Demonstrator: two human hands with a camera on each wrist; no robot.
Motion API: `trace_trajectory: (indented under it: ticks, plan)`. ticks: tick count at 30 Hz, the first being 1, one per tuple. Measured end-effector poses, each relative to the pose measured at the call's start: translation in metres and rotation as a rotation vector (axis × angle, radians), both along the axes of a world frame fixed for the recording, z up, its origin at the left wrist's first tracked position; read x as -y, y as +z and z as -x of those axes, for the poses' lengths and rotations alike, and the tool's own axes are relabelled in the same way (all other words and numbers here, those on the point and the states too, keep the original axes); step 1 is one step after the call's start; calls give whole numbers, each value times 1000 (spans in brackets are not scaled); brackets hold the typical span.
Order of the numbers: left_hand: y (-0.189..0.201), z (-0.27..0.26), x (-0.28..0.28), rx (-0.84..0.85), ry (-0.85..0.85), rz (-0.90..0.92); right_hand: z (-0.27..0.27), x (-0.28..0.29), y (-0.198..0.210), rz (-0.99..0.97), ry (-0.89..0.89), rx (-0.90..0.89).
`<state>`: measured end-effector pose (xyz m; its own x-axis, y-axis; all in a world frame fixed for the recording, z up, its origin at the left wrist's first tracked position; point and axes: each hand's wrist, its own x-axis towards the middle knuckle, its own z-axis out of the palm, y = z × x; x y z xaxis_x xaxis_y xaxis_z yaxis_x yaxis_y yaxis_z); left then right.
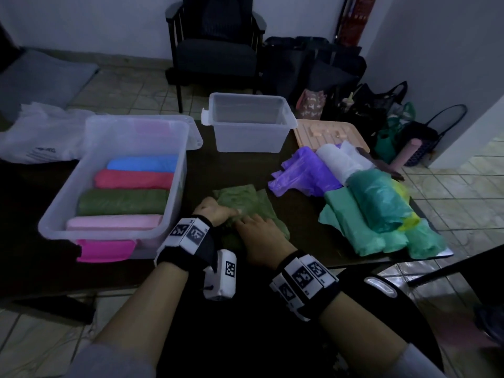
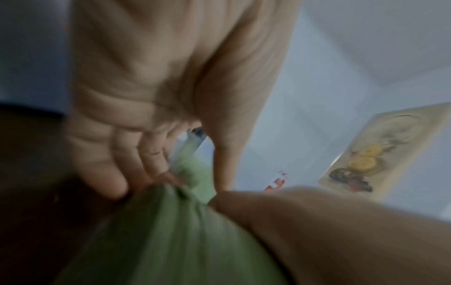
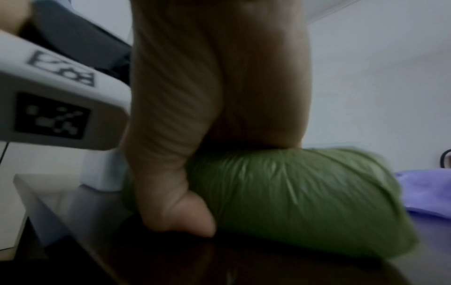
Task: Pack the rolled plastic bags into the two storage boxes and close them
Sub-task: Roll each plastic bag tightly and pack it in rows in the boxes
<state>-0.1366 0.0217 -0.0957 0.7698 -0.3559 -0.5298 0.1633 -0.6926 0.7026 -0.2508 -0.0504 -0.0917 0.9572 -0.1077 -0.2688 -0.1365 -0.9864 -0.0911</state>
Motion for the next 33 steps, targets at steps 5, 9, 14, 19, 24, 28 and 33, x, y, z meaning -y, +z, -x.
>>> trace_trajectory:
  ticks: [5,9,14,19,24,28,33]
  plan:
    - [4,-4,5,29,24,100,4,5,7,-7,49,28]
    - [16,-10,5,149,75,202,4,7,16,-4,107,39]
    - [22,-12,7,291,137,239,4,12,27,69,167,72]
    - [29,-13,13,293,165,317,5,15,26,68,170,44]
    - [51,-6,19,613,173,315,5,17,20,-1,127,-12]
    - [41,1,25,497,-370,-17,1,21,21,-93,96,-54]
    - [15,1,24,387,-803,-274,2,27,17,-32,80,-118]
